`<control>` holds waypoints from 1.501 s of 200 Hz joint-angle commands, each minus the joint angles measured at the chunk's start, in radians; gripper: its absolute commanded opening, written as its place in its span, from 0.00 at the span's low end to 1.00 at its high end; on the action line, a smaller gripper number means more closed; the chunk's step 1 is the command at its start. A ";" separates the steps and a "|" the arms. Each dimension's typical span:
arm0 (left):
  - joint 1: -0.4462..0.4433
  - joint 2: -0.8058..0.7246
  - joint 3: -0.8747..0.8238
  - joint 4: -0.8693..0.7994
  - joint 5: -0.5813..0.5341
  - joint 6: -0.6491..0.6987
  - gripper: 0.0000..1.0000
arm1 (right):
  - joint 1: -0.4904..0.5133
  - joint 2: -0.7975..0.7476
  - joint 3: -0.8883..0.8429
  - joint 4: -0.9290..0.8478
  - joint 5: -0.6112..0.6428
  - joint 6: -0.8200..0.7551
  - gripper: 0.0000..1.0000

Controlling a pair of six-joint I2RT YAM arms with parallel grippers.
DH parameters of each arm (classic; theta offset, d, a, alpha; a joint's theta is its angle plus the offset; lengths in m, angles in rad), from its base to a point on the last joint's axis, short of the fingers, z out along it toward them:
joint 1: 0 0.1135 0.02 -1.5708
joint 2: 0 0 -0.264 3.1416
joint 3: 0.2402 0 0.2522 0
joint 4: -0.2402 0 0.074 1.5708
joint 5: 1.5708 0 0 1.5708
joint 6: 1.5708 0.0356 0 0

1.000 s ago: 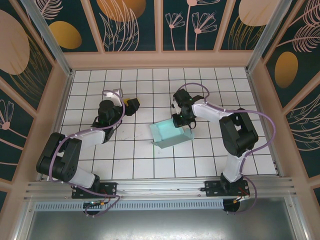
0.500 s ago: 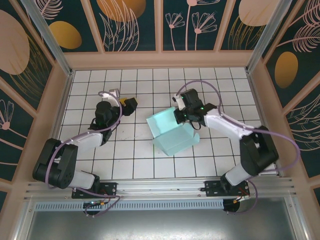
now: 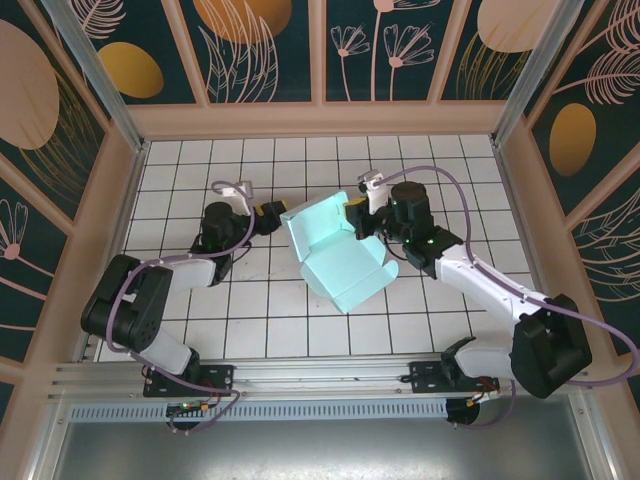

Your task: Fold the paper box

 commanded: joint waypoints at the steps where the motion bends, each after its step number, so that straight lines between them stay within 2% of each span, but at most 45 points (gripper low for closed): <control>1: -0.041 0.025 0.049 0.072 0.090 0.005 0.62 | -0.037 -0.007 -0.021 0.112 -0.113 0.062 0.00; 12: -0.043 0.033 0.058 0.042 0.077 0.019 0.62 | -0.048 0.019 0.002 0.050 -0.092 0.065 0.00; 27: -0.043 0.013 0.055 -0.062 -0.043 0.073 0.62 | -0.056 0.062 0.065 -0.099 -0.007 0.037 0.00; 48: -0.023 -0.018 0.044 -0.173 -0.173 0.112 0.63 | -0.064 0.161 0.191 -0.401 0.141 -0.002 0.00; 62: 0.000 -0.031 0.026 -0.191 -0.199 0.115 0.63 | -0.062 0.231 0.263 -0.574 0.227 -0.006 0.00; 78: 0.018 -0.043 0.003 -0.183 -0.202 0.115 0.64 | -0.057 0.281 0.277 -0.666 0.245 -0.010 0.00; 109: 0.024 -0.031 0.010 -0.186 -0.185 0.122 0.64 | -0.049 0.375 0.258 -0.691 0.204 0.011 0.00; 137: 0.026 -0.025 0.020 -0.180 -0.173 0.124 0.65 | -0.042 0.466 0.279 -0.715 0.258 0.045 0.01; 173: 0.027 -0.037 0.015 -0.175 -0.174 0.137 0.65 | -0.045 0.483 0.273 -0.697 0.256 0.088 0.17; 225: 0.026 -0.028 0.026 -0.183 -0.169 0.146 0.65 | -0.049 0.484 0.253 -0.682 0.230 0.108 0.25; 290: 0.027 -0.044 0.022 -0.189 -0.170 0.151 0.65 | -0.054 0.521 0.258 -0.676 0.219 0.102 0.28; 300: 0.027 -0.048 0.021 -0.191 -0.170 0.152 0.65 | -0.054 0.520 0.262 -0.679 0.221 0.101 0.23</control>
